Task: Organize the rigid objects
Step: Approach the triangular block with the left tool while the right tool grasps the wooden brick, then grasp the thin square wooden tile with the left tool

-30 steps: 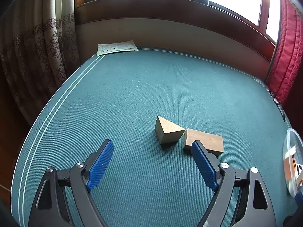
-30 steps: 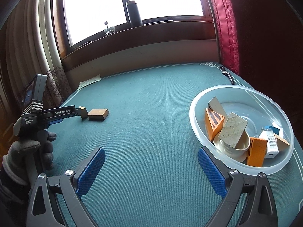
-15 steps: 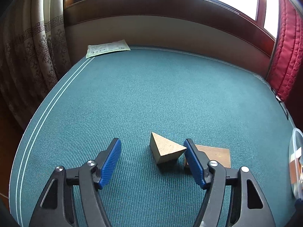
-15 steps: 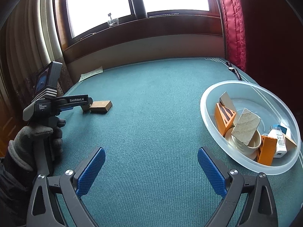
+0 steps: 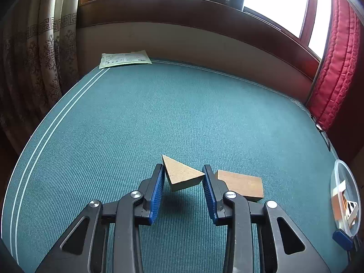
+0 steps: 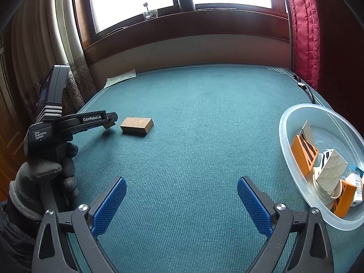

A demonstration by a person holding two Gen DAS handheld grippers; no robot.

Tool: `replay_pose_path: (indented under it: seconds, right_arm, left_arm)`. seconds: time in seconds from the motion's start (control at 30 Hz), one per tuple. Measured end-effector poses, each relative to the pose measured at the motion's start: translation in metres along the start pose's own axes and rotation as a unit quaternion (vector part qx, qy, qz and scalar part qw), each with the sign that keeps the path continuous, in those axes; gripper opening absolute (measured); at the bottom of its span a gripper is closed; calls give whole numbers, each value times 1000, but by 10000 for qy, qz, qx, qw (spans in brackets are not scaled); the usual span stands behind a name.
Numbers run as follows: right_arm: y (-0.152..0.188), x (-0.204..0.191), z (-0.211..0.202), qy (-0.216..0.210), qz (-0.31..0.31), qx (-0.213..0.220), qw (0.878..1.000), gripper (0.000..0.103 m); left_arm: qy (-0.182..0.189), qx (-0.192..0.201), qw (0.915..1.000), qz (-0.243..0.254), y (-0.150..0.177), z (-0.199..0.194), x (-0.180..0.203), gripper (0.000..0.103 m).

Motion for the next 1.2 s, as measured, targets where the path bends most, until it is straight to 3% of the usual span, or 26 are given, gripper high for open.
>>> replay_pose_path:
  seconds: [0.37, 0.57, 0.87, 1.2]
  right_arm:
    - [-32, -42, 47, -287, -162, -273, 9991, 99]
    - [-45, -70, 69, -292, -363, -272, 9985, 91]
    - [-63, -89, 104, -39, -494, -450, 9978, 67]
    - [-60, -81, 101, -11, -548, -456, 9975, 66]
  left_arm:
    - [-213, 410, 9982, -382, -7, -26, -26, 33]
    - [-121, 444, 9973, -570, -11, -31, -37, 33]
    - [-84, 459, 9947, -920, -15, -40, -53, 33]
    - [56, 275, 9966, -773, -13, -44, -48, 33]
Point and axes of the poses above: each gripper's, at about its wrist camera, not at the fingertips, and z roughly the way its jaws point, x to its right, y to its underside, the point moved 2 cm from there along z, roughly the way its jaws point, and after that the axes turned 10 degrees about y, right-handed, at the moved point
